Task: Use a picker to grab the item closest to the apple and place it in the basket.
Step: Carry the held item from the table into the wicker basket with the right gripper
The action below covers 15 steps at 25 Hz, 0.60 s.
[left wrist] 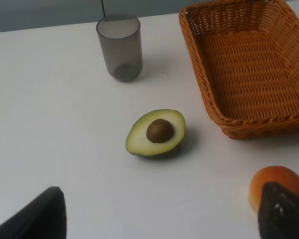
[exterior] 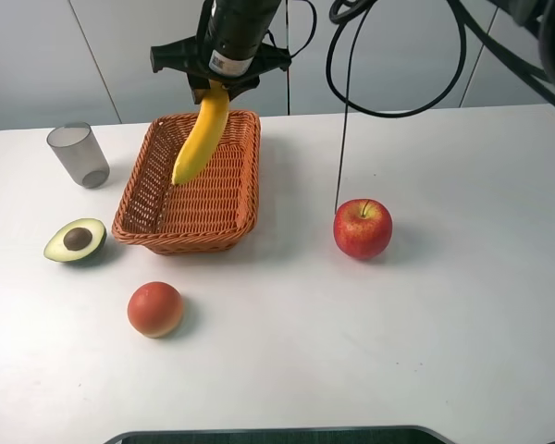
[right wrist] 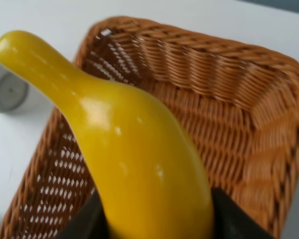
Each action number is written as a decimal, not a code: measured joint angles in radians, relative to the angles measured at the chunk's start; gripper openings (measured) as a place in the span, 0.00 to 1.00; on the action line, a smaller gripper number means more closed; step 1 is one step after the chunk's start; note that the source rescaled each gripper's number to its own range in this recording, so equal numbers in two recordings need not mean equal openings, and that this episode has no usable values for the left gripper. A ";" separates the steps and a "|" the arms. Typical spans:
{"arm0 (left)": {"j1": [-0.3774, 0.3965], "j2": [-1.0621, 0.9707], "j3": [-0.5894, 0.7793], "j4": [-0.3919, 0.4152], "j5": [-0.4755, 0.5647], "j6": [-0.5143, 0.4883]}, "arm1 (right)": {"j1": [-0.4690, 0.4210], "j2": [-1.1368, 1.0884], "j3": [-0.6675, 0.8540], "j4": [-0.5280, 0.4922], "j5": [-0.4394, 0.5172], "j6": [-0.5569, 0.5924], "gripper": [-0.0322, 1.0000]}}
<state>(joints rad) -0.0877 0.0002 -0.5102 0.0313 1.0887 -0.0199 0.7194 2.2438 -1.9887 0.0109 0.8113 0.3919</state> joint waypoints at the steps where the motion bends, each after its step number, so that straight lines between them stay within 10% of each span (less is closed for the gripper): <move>1: 0.000 0.000 0.000 0.000 0.000 0.000 | 0.002 0.008 0.000 0.000 -0.021 0.000 0.05; 15: 0.000 0.000 0.000 0.000 0.000 0.000 | 0.014 0.128 -0.002 -0.023 -0.184 0.002 0.05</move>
<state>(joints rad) -0.0877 0.0002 -0.5102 0.0313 1.0887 -0.0199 0.7339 2.3719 -1.9909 -0.0126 0.6272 0.3938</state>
